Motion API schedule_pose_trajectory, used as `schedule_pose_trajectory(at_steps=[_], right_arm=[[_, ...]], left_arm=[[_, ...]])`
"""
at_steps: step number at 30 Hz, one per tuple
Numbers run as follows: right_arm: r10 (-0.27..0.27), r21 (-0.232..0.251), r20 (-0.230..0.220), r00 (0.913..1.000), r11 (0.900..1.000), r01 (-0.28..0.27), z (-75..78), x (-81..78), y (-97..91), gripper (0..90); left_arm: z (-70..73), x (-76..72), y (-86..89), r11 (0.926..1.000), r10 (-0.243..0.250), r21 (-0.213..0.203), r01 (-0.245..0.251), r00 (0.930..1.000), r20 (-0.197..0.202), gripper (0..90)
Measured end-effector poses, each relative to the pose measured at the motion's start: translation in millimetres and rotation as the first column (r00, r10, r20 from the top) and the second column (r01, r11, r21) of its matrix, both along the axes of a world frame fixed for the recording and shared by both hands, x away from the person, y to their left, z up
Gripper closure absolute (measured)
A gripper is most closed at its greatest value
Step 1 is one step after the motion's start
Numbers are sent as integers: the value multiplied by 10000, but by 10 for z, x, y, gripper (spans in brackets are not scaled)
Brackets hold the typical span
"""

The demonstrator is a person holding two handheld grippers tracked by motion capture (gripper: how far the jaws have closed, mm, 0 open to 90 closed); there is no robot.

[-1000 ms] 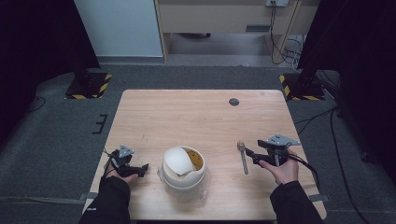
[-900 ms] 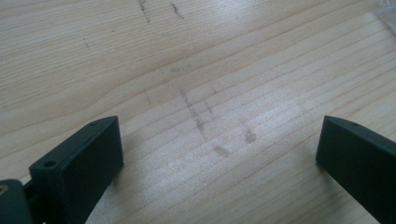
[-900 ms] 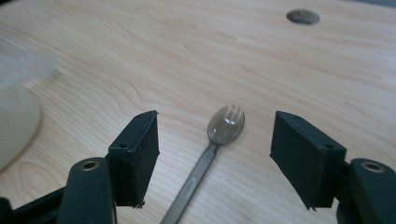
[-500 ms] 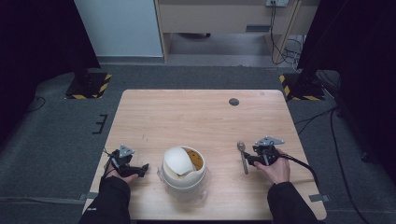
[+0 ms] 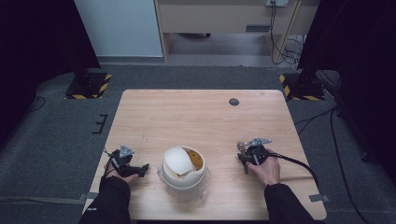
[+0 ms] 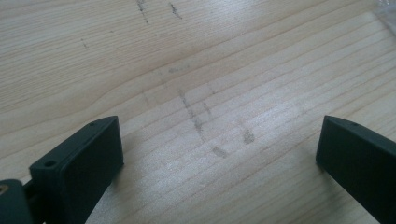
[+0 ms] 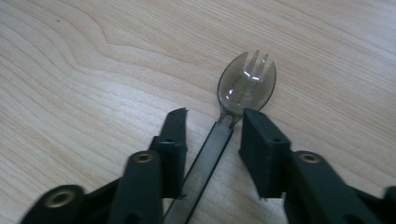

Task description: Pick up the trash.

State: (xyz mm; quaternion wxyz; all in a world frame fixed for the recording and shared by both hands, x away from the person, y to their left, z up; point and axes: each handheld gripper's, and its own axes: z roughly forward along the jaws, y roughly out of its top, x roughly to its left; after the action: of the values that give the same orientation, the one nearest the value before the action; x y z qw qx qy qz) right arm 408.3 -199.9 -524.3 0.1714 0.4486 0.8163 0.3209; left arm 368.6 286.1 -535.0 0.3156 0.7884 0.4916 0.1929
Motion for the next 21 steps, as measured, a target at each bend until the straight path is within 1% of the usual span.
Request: schedule_pose_trajectory(at_steps=[3,7,8,10,12,14,15,16,18,20,21], right_arm=[[58,117,-84,9999,9999,-57,3,0,14,795],[185,28,-370,9991,9998,-184,31,8,-9,802],[220,20,-418,9989,9998,-219,42,9,-17,802],[216,271,-304,9993,9994,-207,82,10,-33,802],[112,803,-25,9999,9967,-110,149,10,-56,802],[48,1261,206,9998,9920,-74,218,5,-90,802],[41,1480,393,9992,9889,-99,259,3,-117,802],[-10,1797,647,9979,9837,-107,313,-2,-152,802],[-57,2247,1044,9945,9743,-180,394,-13,-214,802],[-226,2820,1510,9883,9592,-212,497,-36,-295,802],[-304,3077,1659,9857,9512,-224,542,-49,-331,802]], left_arm=[[1,-1,-1,10000,-12,-2,12,10000,-10,1],[7,1,-2,10000,0,-6,0,10000,-35,6],[15,3,0,10000,12,-76,-12,10000,-61,14],[26,3,4,9998,56,-214,-59,9999,-97,39],[46,5,10,9994,69,-343,-76,9998,-210,64],[71,3,8,9989,60,-462,-76,9993,-358,109],[92,1,2,9989,-30,-474,8,9989,-466,137],[109,-2,-6,9990,-82,-450,61,9988,-484,169],[145,-7,-16,9989,-172,-447,158,9993,-319,186],[198,-13,-25,9976,-210,-661,208,9998,-18,215],[216,-15,-30,9971,-194,-740,200,9998,96,217]])
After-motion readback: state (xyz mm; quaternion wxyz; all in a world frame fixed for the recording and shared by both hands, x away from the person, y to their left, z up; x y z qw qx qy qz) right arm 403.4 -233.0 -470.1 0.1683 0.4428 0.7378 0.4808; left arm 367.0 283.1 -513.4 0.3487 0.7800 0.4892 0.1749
